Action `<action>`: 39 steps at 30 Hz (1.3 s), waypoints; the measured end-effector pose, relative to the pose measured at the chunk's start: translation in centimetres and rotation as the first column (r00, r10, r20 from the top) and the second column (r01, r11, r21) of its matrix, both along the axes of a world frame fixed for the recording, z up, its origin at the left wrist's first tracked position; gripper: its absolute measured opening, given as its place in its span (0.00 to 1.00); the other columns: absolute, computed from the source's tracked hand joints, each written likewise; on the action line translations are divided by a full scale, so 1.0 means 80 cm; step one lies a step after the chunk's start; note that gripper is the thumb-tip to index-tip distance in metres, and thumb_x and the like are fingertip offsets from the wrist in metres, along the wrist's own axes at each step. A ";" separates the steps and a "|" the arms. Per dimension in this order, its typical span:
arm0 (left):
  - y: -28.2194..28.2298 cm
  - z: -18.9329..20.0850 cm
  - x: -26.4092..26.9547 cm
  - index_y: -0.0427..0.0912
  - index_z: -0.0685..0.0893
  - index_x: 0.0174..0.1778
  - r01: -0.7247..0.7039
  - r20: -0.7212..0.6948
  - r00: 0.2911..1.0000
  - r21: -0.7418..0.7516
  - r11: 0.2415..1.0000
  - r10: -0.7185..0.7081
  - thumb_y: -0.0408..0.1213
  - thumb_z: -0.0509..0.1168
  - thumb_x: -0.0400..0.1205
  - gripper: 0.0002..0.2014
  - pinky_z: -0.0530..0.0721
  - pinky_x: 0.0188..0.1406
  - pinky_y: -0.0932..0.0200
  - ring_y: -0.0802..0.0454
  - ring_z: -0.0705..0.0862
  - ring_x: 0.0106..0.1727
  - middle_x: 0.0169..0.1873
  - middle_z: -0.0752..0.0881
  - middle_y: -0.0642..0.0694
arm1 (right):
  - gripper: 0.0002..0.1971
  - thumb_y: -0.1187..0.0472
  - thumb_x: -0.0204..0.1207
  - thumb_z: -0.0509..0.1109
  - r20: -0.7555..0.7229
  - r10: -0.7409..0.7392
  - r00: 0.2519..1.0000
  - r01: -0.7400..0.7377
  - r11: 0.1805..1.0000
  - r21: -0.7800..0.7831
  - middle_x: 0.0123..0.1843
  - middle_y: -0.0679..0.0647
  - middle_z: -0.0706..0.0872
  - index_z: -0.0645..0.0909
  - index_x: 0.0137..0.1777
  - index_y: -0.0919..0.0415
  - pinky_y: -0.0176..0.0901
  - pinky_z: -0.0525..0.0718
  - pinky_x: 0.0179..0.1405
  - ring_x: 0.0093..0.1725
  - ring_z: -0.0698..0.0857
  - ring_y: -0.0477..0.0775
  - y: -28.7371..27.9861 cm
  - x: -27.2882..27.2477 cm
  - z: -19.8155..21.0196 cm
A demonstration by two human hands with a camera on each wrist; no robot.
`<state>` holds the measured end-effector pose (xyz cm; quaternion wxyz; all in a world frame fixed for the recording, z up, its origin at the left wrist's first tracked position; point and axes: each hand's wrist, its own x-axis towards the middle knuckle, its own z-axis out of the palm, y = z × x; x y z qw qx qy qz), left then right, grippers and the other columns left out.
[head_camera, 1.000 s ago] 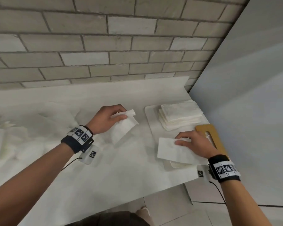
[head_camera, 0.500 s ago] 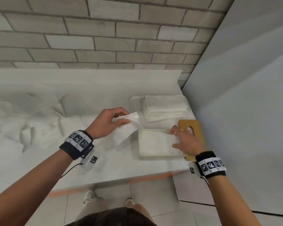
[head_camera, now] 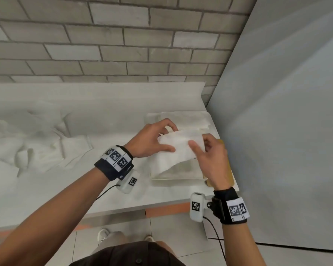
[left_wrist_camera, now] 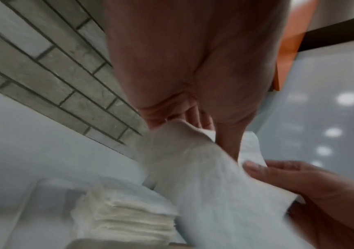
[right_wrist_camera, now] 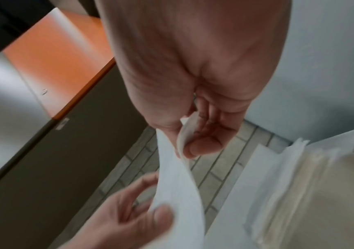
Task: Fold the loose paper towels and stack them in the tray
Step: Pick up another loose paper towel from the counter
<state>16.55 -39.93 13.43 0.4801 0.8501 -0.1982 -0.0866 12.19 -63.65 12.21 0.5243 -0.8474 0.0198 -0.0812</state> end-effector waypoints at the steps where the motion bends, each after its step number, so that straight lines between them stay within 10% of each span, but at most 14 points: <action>1: 0.003 -0.009 0.001 0.60 0.81 0.62 -0.007 -0.022 1.000 0.047 0.999 0.008 0.46 0.86 0.74 0.26 0.88 0.63 0.49 0.56 0.90 0.54 0.48 0.91 0.51 | 0.08 0.52 0.83 0.82 -0.029 -0.057 0.998 0.057 0.998 -0.010 0.43 0.41 0.93 0.85 0.53 0.51 0.59 0.91 0.48 0.43 0.92 0.40 -0.011 -0.001 -0.010; 8: -0.005 -0.100 -0.005 0.58 0.72 0.59 -0.098 -0.011 0.994 0.319 0.943 0.107 0.39 0.75 0.84 0.19 0.90 0.49 0.42 0.46 0.85 0.41 0.46 0.87 0.41 | 0.22 0.64 0.87 0.75 -0.060 -0.119 0.991 0.086 0.915 -0.394 0.44 0.51 0.86 0.69 0.74 0.56 0.52 0.87 0.39 0.39 0.87 0.57 -0.031 -0.016 -0.099; 14: -0.016 -0.134 -0.018 0.42 0.81 0.61 -0.155 0.300 0.954 0.513 0.844 -0.007 0.32 0.75 0.81 0.15 0.76 0.38 0.52 0.43 0.81 0.47 0.52 0.80 0.44 | 0.15 0.64 0.88 0.72 -0.164 -0.082 0.983 -0.081 0.608 -0.789 0.52 0.57 0.89 0.78 0.72 0.59 0.47 0.79 0.35 0.45 0.91 0.62 -0.015 -0.006 -0.121; 19: 0.092 -0.125 -0.007 0.45 0.83 0.55 -0.467 0.328 0.873 0.345 0.814 0.361 0.41 0.74 0.84 0.08 0.83 0.40 0.52 0.48 0.79 0.51 0.49 0.78 0.49 | 0.07 0.61 0.83 0.78 0.038 -0.098 0.994 0.096 0.696 -0.712 0.58 0.57 0.89 0.84 0.58 0.56 0.49 0.86 0.31 0.46 0.90 0.63 0.017 -0.020 -0.087; 25: 0.301 -0.169 -0.019 0.32 0.74 0.71 -0.468 0.106 0.807 0.714 0.521 0.581 0.51 0.81 0.76 0.37 0.83 0.62 0.33 0.27 0.75 0.69 0.68 0.76 0.30 | 0.05 0.58 0.86 0.74 0.139 0.041 0.989 0.034 0.869 -0.493 0.53 0.47 0.88 0.83 0.57 0.47 0.48 0.86 0.34 0.46 0.88 0.53 0.126 -0.040 -0.055; 32: 0.372 -0.204 -0.027 0.38 0.91 0.56 -0.601 0.089 0.750 0.508 0.618 0.656 0.40 0.73 0.86 0.09 0.83 0.64 0.40 0.31 0.84 0.63 0.58 0.88 0.36 | 0.05 0.54 0.88 0.72 0.015 0.277 0.961 -0.257 0.911 -0.324 0.50 0.37 0.87 0.81 0.53 0.41 0.45 0.86 0.45 0.52 0.86 0.41 0.274 -0.013 -0.094; 39: 0.397 -0.153 -0.011 0.48 0.84 0.43 -0.614 -0.146 0.778 0.027 0.789 0.611 0.51 0.71 0.87 0.12 0.79 0.41 0.52 0.54 0.83 0.34 0.30 0.87 0.55 | 0.10 0.46 0.86 0.77 -0.184 0.303 0.935 -0.298 0.953 0.059 0.60 0.37 0.90 0.81 0.63 0.42 0.48 0.88 0.63 0.61 0.88 0.39 0.374 0.022 -0.126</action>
